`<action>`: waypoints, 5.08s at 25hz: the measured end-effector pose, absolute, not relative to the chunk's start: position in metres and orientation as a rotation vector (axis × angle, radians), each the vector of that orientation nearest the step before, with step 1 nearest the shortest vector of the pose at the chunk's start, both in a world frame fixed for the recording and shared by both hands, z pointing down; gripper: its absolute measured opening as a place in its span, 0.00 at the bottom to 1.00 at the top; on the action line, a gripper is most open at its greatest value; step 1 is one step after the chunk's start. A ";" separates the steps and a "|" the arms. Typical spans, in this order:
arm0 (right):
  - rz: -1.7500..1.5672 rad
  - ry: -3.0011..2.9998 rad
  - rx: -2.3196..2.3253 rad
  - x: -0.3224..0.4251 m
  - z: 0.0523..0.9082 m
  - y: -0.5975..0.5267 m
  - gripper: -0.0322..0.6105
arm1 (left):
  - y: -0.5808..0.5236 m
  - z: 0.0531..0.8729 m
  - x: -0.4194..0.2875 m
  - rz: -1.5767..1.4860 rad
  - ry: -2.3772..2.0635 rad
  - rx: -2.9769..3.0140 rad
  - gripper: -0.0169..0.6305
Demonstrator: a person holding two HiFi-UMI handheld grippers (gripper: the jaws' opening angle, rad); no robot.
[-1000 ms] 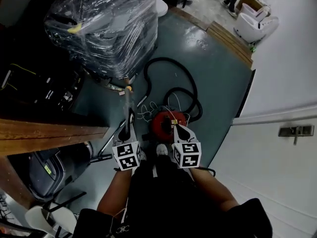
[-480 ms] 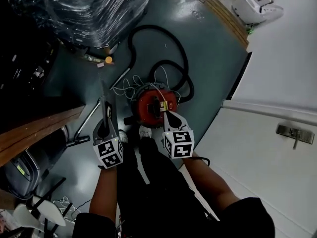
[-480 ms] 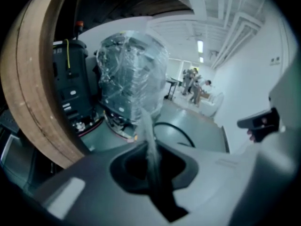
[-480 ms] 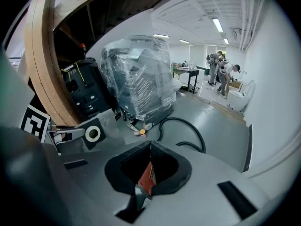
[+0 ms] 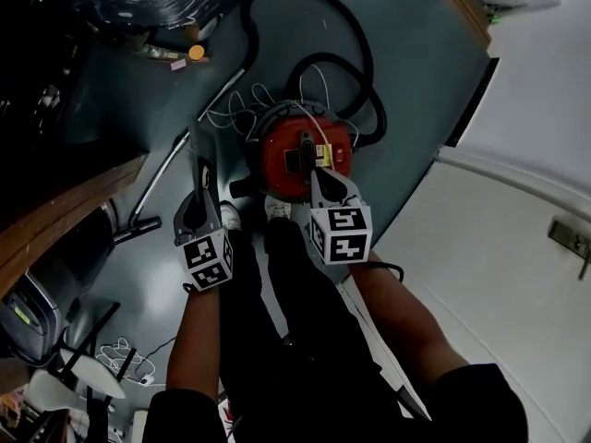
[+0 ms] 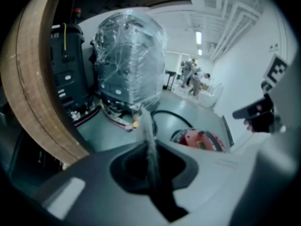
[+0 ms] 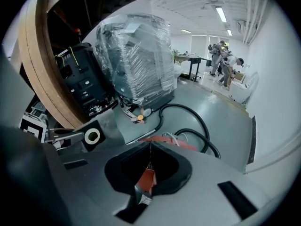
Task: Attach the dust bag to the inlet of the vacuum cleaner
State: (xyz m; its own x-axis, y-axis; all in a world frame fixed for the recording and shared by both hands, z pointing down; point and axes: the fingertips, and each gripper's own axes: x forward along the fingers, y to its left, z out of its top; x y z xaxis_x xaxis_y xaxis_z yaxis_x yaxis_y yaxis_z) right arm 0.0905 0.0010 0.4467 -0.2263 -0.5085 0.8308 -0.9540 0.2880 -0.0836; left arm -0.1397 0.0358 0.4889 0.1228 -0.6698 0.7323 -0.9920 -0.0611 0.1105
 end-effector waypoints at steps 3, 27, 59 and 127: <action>0.821 -1.820 1.299 0.097 0.468 0.006 0.05 | 0.045 0.512 -0.138 0.707 -1.593 1.806 0.06; 0.902 -1.613 1.208 0.119 0.575 0.035 0.31 | 0.085 0.621 -0.115 0.785 -1.519 1.663 0.06; 0.926 -1.624 1.198 0.115 0.583 0.035 0.27 | 0.121 0.639 -0.080 0.754 -1.346 1.567 0.06; 0.871 -1.642 1.180 0.112 0.585 0.035 0.30 | 0.107 0.641 -0.046 0.761 -1.072 1.545 0.14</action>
